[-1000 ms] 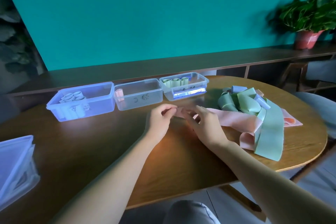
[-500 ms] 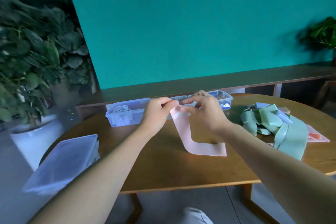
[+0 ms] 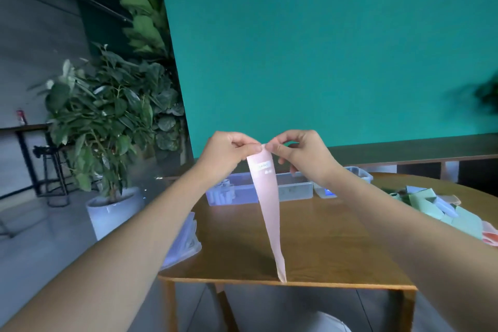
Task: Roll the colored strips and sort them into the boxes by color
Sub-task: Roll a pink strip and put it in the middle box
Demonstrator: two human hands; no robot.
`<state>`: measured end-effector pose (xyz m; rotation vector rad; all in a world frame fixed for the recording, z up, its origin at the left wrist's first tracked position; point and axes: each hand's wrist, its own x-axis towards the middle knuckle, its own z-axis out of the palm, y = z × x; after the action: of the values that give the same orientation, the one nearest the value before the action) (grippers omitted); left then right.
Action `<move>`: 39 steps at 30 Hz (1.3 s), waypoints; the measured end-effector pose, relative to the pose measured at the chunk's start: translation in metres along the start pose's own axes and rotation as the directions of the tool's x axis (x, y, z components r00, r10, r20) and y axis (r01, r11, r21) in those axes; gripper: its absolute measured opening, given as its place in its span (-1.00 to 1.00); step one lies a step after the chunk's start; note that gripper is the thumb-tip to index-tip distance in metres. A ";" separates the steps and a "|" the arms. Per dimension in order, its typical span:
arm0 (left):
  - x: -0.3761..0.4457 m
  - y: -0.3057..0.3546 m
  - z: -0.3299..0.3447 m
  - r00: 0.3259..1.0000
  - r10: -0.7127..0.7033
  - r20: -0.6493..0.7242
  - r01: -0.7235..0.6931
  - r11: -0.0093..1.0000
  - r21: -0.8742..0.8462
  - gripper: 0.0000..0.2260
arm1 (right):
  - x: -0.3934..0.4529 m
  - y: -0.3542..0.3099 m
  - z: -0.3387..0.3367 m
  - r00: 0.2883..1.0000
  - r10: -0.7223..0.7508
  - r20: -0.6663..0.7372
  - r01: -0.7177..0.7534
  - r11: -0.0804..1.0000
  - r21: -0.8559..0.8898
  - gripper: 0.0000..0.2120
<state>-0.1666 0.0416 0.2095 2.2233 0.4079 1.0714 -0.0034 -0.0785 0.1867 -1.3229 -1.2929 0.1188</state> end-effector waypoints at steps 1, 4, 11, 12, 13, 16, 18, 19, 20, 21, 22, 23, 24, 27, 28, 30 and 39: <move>-0.001 0.005 -0.005 1.000 0.001 0.006 -0.001 1.000 0.011 -0.92 | 0.000 -0.006 0.000 1.000 0.002 0.001 -0.002 1.000 0.008 -0.85; -0.001 0.011 -0.015 1.000 -0.010 0.011 0.009 0.998 0.068 -0.92 | 0.001 -0.015 0.002 1.000 0.010 0.006 -0.010 0.999 0.046 -0.85; -0.001 -0.018 -0.007 0.997 -0.076 0.031 0.073 0.993 0.094 -0.92 | 0.001 0.013 0.014 0.989 0.090 0.121 -0.101 0.991 0.091 -0.79; 0.000 -0.026 -0.004 0.995 -0.095 0.032 0.092 0.991 0.095 -0.92 | 0.000 0.021 0.017 0.982 0.112 0.155 -0.127 0.988 0.089 -0.75; 0.001 -0.035 0.000 0.993 -0.117 0.032 0.114 0.989 0.093 -0.93 | -0.001 0.030 0.021 0.975 0.130 0.181 -0.146 0.986 0.078 -0.73; 0.002 -0.061 0.011 0.987 -0.160 0.018 0.157 0.984 0.085 -0.93 | -0.008 0.063 0.034 0.950 0.194 0.245 -0.204 0.979 0.014 -0.71; 0.003 -0.078 0.017 0.985 -0.174 -0.010 0.174 0.980 0.097 -0.92 | -0.015 0.086 0.044 0.913 0.260 0.316 -0.244 0.966 -0.090 -0.66; 0.004 -0.087 0.019 0.983 -0.182 -0.029 0.184 0.978 0.100 -0.91 | -0.019 0.097 0.049 0.884 0.292 0.365 -0.256 0.956 -0.146 -0.62; 0.005 -0.095 0.019 0.981 -0.190 -0.048 0.194 0.976 0.103 -0.91 | -0.023 0.110 0.055 0.851 0.324 0.413 -0.268 0.945 -0.189 -0.60; 0.006 -0.104 0.019 0.979 -0.196 -0.064 0.202 0.974 0.103 -0.91 | -0.027 0.120 0.060 0.818 0.356 0.453 -0.284 0.933 -0.221 -0.62; 0.008 -0.112 0.019 0.976 -0.201 -0.079 0.208 0.973 0.100 -0.90 | -0.030 0.132 0.065 0.785 0.393 0.479 -0.304 0.918 -0.254 -0.63; 0.010 -0.120 0.018 0.974 -0.206 -0.096 0.215 0.972 0.092 -0.90 | -0.033 0.141 0.069 0.752 0.429 0.500 -0.317 0.901 -0.296 -0.63; 0.012 -0.128 0.017 0.970 -0.212 -0.115 0.223 0.971 0.088 -0.90 | -0.035 0.150 0.073 0.717 0.462 0.521 -0.331 0.884 -0.329 -0.62; 0.017 -0.144 0.013 0.959 -0.227 -0.170 0.244 0.966 0.089 -0.92 | -0.040 0.161 0.076 0.623 0.522 0.582 -0.364 0.852 -0.376 -0.67; 0.018 -0.150 0.011 0.952 -0.239 -0.189 0.260 0.961 0.092 -0.92 | -0.040 0.164 0.076 0.601 0.531 0.598 -0.370 0.848 -0.381 -0.71; 0.021 -0.161 0.008 0.939 -0.265 -0.220 0.290 0.953 0.087 -0.90 | -0.040 0.169 0.076 0.590 0.525 0.613 -0.382 0.851 -0.362 -0.76; 0.024 -0.191 -0.004 0.924 -0.319 -0.211 0.337 0.940 0.058 -0.89 | -0.037 0.191 0.091 0.709 0.537 0.457 -0.453 0.844 -0.288 -0.72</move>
<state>-0.1554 0.1996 0.0999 2.0352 0.9015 1.1092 0.0269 0.0180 -0.0031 -1.8399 -1.3693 0.8309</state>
